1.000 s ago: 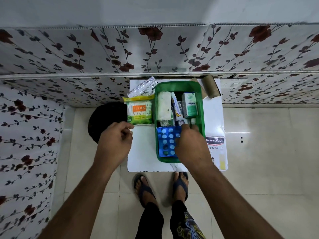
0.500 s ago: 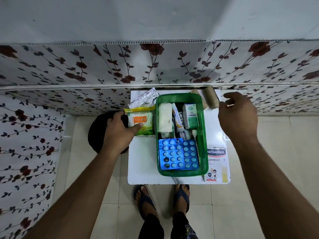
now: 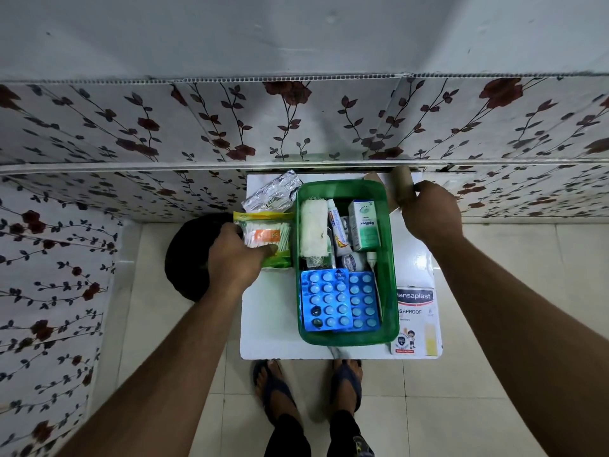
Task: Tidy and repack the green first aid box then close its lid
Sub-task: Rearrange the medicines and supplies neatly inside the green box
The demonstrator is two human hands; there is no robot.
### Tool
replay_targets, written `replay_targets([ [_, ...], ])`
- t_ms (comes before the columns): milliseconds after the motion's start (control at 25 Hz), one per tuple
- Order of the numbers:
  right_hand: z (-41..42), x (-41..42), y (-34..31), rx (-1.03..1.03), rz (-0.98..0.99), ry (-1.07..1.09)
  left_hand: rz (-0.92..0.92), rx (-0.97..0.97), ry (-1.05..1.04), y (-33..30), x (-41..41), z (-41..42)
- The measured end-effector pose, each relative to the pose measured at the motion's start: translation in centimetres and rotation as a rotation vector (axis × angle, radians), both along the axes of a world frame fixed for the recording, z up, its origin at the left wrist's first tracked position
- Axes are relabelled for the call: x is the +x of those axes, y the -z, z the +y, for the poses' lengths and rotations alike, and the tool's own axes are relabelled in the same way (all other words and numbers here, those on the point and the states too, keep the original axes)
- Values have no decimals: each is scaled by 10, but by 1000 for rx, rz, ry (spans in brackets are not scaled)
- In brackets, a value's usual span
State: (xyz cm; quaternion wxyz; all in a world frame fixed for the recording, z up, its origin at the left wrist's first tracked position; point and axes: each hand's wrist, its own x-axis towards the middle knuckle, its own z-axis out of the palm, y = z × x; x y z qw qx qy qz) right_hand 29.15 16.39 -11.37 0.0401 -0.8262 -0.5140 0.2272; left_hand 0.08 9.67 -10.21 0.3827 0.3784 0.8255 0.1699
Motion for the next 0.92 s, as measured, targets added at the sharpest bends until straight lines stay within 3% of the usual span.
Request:
replay_targets([
  [160,-4,3,-6,33,80,63,-30,1,-37,-16,-6,-13],
  [360,-41,6,-48,142,203,193,-125,245,-186,-90,-13,-46],
  [520,-80,0,-72,149,344,328,-195,130,245,-113,60,-58],
  [720,-108,-4,-87,168,453,345,94,-18,576,-70,108,-59],
  [920,-110,-19,-103,114,439,219,408,101,788,-61,112,-60],
])
